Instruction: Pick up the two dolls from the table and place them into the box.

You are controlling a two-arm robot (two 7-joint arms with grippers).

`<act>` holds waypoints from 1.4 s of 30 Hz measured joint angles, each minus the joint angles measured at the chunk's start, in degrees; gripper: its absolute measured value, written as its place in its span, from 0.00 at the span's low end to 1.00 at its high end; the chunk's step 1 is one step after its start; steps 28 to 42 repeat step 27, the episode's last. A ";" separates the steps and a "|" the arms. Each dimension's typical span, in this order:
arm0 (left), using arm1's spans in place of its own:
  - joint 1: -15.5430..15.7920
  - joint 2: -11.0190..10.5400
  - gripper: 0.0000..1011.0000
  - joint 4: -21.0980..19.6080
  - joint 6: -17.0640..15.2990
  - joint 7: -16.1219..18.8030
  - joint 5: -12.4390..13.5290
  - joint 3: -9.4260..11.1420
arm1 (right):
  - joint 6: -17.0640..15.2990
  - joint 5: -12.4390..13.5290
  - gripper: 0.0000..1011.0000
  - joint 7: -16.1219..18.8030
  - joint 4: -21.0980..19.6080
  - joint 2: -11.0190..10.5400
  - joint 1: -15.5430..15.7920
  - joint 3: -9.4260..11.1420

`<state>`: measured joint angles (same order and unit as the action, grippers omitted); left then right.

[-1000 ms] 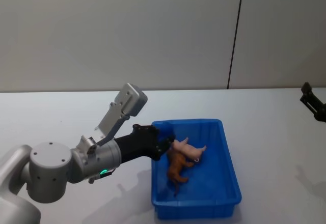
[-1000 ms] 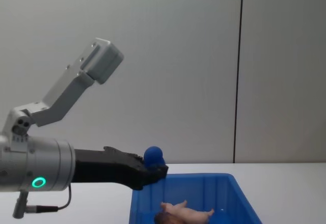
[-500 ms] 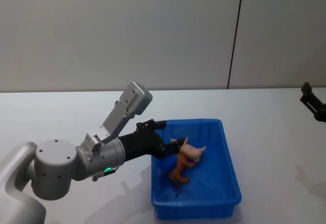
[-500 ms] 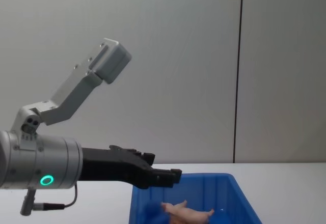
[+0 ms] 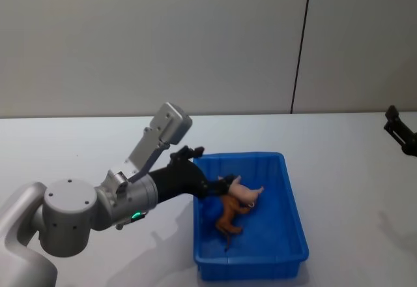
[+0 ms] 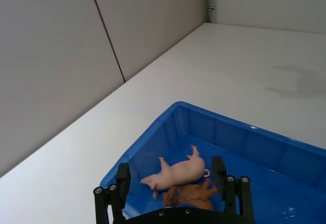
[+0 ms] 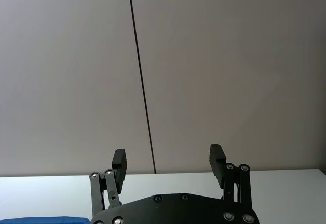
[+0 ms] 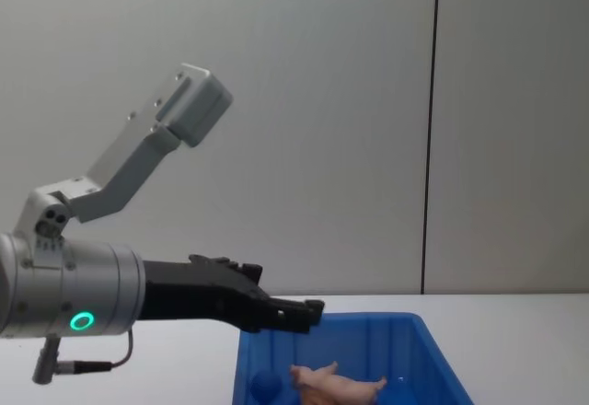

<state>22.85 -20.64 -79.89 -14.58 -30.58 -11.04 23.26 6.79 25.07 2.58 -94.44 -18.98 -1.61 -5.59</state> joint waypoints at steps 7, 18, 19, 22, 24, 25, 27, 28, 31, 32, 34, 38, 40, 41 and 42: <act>-1.02 -0.67 0.99 -1.75 0.55 4.80 -0.03 -0.47 | 0.00 0.00 0.99 0.00 0.00 0.00 0.00 0.00; -3.46 -2.16 0.99 -5.62 0.61 14.47 0.04 -1.54 | 0.00 0.00 0.99 0.00 0.00 0.00 0.00 0.00; -3.64 -2.24 0.99 -5.88 0.57 15.33 0.07 -1.62 | 0.00 0.00 0.99 0.00 0.00 0.00 0.00 0.01; -4.32 -2.61 0.99 -7.00 0.39 17.99 0.18 -1.94 | 0.00 0.00 0.99 0.00 0.00 0.00 0.00 0.00; -4.62 -2.80 0.99 -7.49 0.28 19.35 0.23 -2.09 | 0.00 0.00 0.99 0.00 0.00 0.00 0.00 0.00; -4.78 -2.89 0.99 -7.74 0.20 20.22 0.28 -2.17 | 0.00 0.00 0.99 0.00 0.00 0.00 0.00 0.00; -5.34 -3.15 0.99 -8.56 0.03 22.27 0.39 -2.44 | 0.00 0.00 0.99 0.00 0.00 0.00 0.00 0.00; -5.34 -3.15 0.99 -8.56 0.03 22.27 0.39 -2.44 | 0.00 0.00 0.99 0.00 0.00 0.00 0.00 0.00; -5.34 -3.15 0.99 -8.56 0.03 22.27 0.39 -2.44 | 0.00 0.00 0.99 0.00 0.00 0.00 0.00 0.00; -5.34 -3.15 0.99 -8.56 0.03 22.27 0.39 -2.44 | 0.00 0.00 0.99 0.00 0.00 0.00 0.00 0.00; -5.34 -3.15 0.99 -8.56 0.03 22.27 0.39 -2.44 | 0.00 0.00 0.99 0.00 0.00 0.00 0.00 0.00; -5.34 -3.15 0.99 -8.56 0.03 22.27 0.39 -2.44 | 0.00 0.00 0.99 0.00 0.00 0.00 0.00 0.00; -5.34 -3.15 0.99 -8.56 0.03 22.27 0.39 -2.44 | 0.00 0.00 0.99 0.00 0.00 0.00 0.00 0.00; -5.34 -3.15 0.99 -8.56 0.03 22.27 0.39 -2.44 | 0.00 0.00 0.99 0.00 0.00 0.00 0.00 0.00; -5.34 -3.15 0.99 -8.56 0.03 22.27 0.39 -2.44 | 0.00 0.00 0.99 0.00 0.00 0.00 0.00 0.00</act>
